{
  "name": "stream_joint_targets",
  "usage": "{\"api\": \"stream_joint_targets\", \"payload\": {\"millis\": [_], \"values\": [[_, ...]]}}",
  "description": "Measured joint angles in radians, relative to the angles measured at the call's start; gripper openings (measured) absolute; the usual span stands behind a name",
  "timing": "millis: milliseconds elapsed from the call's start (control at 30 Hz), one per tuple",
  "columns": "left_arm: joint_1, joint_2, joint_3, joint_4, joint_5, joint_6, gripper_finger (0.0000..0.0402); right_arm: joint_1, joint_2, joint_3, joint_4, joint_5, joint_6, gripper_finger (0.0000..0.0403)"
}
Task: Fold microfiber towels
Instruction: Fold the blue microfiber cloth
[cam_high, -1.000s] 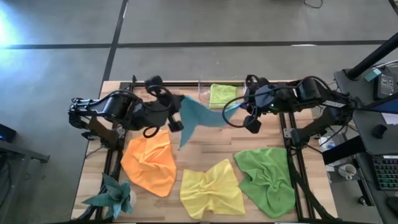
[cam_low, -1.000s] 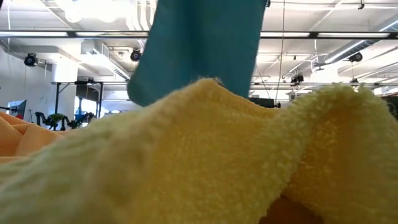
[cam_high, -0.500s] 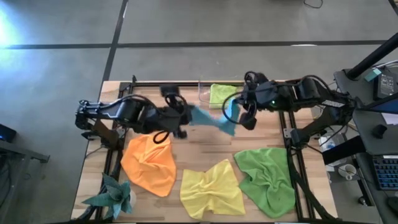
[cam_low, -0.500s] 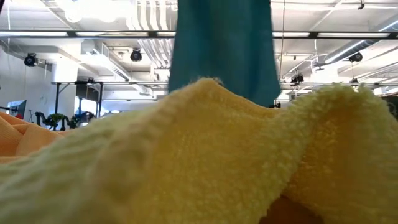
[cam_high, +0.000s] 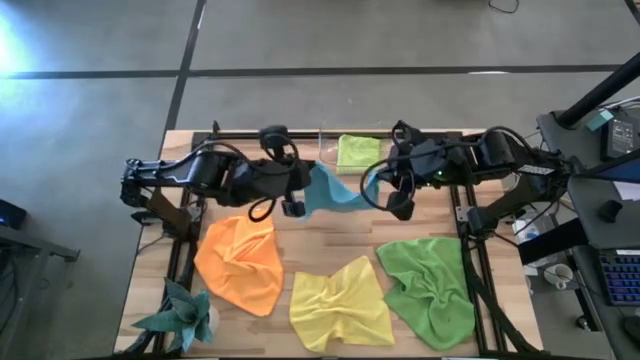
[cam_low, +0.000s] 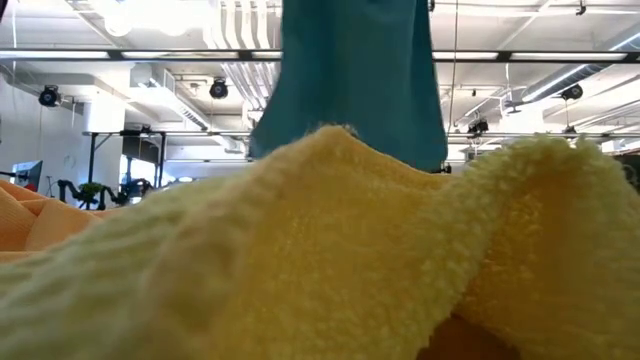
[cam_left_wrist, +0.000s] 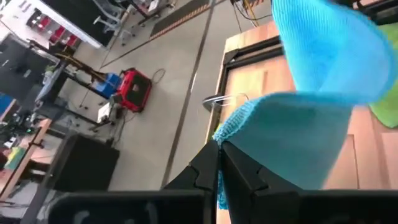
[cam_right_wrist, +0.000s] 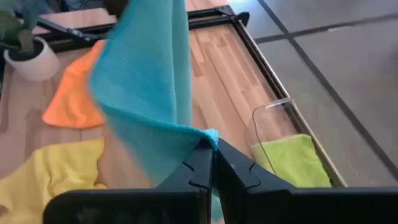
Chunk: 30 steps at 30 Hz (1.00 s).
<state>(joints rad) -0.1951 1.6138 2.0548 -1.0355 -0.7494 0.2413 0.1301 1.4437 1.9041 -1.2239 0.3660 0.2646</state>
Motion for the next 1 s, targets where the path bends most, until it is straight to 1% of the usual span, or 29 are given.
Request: {"api": "stream_joint_targets", "payload": {"millis": [67,100,133,167,200,233,300,333,367,400,433,467,500,533,567,600,633,667,700,733,767,833,867,900,1000], "values": [[-0.005,-0.003,0.000,-0.002,0.018,0.000,0.0000,0.008,0.000,0.000,-0.003,-0.014,0.009,0.0008],[-0.013,-0.003,0.000,-0.006,0.040,-0.006,0.0000,0.013,0.000,0.000,-0.005,-0.058,0.009,0.0008],[-0.018,-0.004,0.000,-0.011,0.065,-0.011,0.0000,0.015,0.000,0.000,-0.005,-0.131,0.008,0.0008],[-0.019,-0.005,0.000,-0.018,0.076,-0.014,0.0000,0.017,0.000,0.001,-0.004,-0.180,0.006,0.0008],[-0.020,-0.006,0.000,-0.030,0.059,-0.015,0.0000,0.023,0.000,0.001,0.001,-0.169,0.015,0.0008],[-0.021,-0.010,0.000,-0.050,-0.003,-0.016,0.0000,0.031,0.000,0.001,0.001,-0.108,0.039,0.0008],[-0.010,-0.015,0.000,-0.072,-0.205,-0.027,0.0000,0.034,0.001,0.000,-0.007,0.034,0.093,0.0008],[-0.005,-0.016,0.000,-0.057,-0.290,-0.034,0.0000,0.032,0.004,0.000,-0.006,0.041,0.096,0.0008],[-0.002,-0.016,0.001,-0.036,-0.324,-0.040,0.0000,0.028,0.005,0.000,0.001,-0.016,0.073,0.0008],[0.000,-0.016,0.001,-0.008,-0.296,-0.043,0.0000,0.026,0.005,-0.001,0.016,-0.113,0.036,0.0008],[-0.002,-0.016,0.002,0.016,-0.207,-0.044,0.0000,0.027,0.007,-0.002,0.040,-0.214,-0.003,0.0008],[-0.006,-0.016,0.002,0.028,-0.084,-0.042,0.0000,0.036,0.013,-0.002,0.071,-0.281,-0.029,0.0008],[-0.010,-0.013,0.002,0.035,0.016,-0.039,0.0000,0.046,0.016,-0.002,0.096,-0.286,-0.038,0.0008],[-0.012,-0.010,0.001,0.036,0.083,-0.035,0.0000,0.053,0.016,-0.002,0.103,-0.241,-0.035,0.0008],[-0.013,-0.002,0.000,0.031,0.087,-0.031,0.0000,0.056,0.016,-0.002,0.096,-0.155,-0.021,0.0008],[-0.011,0.002,0.000,0.024,0.052,-0.026,0.0000,0.055,0.014,-0.001,0.088,-0.041,0.001,0.0008],[-0.008,0.003,0.000,0.021,-0.011,-0.026,0.0000,0.052,0.012,0.001,0.079,0.070,0.029,0.0008],[-0.006,0.003,0.000,0.022,-0.057,-0.027,0.0000,0.049,0.011,0.001,0.070,0.151,0.056,0.0008],[-0.004,0.003,0.000,0.027,-0.072,-0.028,0.0000,0.047,0.009,0.001,0.067,0.173,0.068,0.0008],[-0.004,0.002,0.001,0.036,-0.050,-0.032,0.0000,0.048,0.007,0.001,0.073,0.124,0.059,0.0008],[-0.007,0.001,0.002,0.044,0.010,-0.033,0.0000,0.047,0.006,0.001,0.083,0.018,0.030,0.0008],[-0.011,0.001,0.002,0.037,0.164,-0.023,0.0000,0.050,0.011,0.001,0.097,-0.240,-0.025,0.0008],[-0.012,0.004,0.001,0.027,0.186,-0.022,0.0000,0.053,0.017,0.001,0.105,-0.315,-0.039,0.0008],[-0.013,0.006,0.000,0.015,0.171,-0.022,0.0000,0.059,0.022,0.001,0.115,-0.317,-0.041,0.0008],[-0.006,0.002,0.000,-0.009,0.023,-0.031,0.0000,0.070,0.027,0.001,0.072,-0.147,0.016,0.0008]]}}
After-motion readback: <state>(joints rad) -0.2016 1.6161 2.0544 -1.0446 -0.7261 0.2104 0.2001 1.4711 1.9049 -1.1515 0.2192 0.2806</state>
